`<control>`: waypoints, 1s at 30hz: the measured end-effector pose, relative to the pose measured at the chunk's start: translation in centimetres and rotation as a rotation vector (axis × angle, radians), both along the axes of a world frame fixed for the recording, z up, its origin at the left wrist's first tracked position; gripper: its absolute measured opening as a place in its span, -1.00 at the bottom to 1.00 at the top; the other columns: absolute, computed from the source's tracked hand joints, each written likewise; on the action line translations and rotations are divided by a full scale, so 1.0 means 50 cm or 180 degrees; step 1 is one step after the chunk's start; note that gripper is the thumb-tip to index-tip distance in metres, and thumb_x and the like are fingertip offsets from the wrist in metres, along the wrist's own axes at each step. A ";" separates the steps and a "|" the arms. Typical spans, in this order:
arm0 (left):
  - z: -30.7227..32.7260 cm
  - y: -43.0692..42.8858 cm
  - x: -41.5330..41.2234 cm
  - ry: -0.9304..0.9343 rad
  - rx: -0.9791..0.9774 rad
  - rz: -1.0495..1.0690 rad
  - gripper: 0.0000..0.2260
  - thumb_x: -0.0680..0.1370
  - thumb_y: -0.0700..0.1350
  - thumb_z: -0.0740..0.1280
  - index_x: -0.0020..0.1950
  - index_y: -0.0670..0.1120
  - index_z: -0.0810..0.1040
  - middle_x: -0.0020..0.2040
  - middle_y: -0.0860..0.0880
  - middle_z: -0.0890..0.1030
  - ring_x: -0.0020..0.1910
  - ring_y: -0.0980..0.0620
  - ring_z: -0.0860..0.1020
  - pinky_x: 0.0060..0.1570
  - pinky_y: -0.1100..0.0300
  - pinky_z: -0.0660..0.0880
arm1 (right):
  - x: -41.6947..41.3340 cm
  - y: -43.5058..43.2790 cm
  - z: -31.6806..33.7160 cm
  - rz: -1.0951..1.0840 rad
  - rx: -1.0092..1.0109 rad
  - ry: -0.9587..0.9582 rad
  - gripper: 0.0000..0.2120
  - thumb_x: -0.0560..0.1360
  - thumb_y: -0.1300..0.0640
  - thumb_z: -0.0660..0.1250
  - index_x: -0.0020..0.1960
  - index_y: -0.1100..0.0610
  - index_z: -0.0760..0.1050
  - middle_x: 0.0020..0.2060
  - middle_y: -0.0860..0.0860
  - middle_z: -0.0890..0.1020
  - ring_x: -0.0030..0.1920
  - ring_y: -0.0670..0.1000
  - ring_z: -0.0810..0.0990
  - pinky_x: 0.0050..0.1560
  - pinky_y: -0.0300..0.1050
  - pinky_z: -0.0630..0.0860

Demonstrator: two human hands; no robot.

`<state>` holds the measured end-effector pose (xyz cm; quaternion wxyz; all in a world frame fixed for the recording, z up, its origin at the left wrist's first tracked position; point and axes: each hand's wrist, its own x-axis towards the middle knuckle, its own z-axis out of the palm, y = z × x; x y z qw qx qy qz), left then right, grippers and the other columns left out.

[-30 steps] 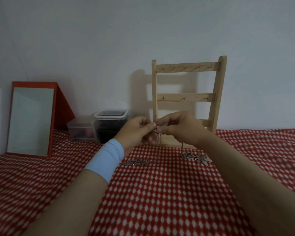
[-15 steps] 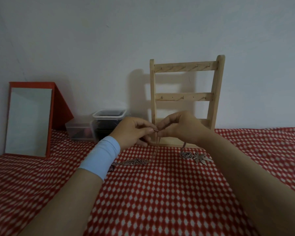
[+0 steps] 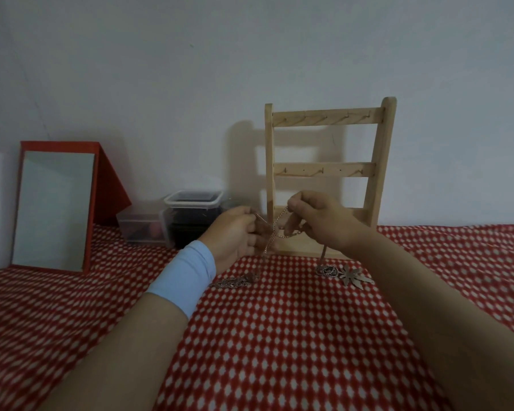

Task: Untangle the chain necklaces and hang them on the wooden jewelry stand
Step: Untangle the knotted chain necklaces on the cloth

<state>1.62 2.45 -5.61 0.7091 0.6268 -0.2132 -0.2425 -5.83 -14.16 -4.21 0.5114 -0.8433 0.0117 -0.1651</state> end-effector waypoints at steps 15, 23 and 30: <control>0.031 0.051 0.028 -0.1690 0.2258 -0.0431 -0.78 0.60 0.11 0.26 0.09 0.07 0.65 -0.39 0.14 0.50 -0.52 0.22 0.37 -0.47 0.31 0.32 | 0.014 -0.037 -0.008 -0.0528 -0.0497 -0.0195 -0.80 0.68 0.02 0.23 -0.01 0.10 0.54 -0.40 -0.01 0.53 -0.49 -0.16 0.46 -0.37 -0.23 0.46; 0.037 0.048 0.034 -0.2716 0.3565 -0.0663 -0.77 0.59 0.01 0.31 0.21 0.01 0.62 0.16 0.08 0.65 0.08 0.10 0.60 0.24 0.15 0.47 | 0.008 -0.043 -0.014 -0.0008 -0.0913 0.0592 -0.75 0.68 -0.02 0.20 0.01 0.11 0.55 -0.40 0.02 0.59 -0.39 0.00 0.52 -0.34 -0.13 0.47; -0.019 -0.019 0.008 -0.1460 0.1268 -0.0394 -0.88 0.55 -0.05 0.39 0.01 -0.04 0.67 -0.06 -0.01 0.72 -0.01 0.01 0.67 0.20 0.01 0.54 | 0.003 -0.017 0.007 0.0301 -0.0573 0.0507 -0.61 0.72 -0.01 0.11 -0.01 0.25 0.54 -0.30 0.12 0.73 -0.28 0.08 0.72 -0.20 -0.08 0.65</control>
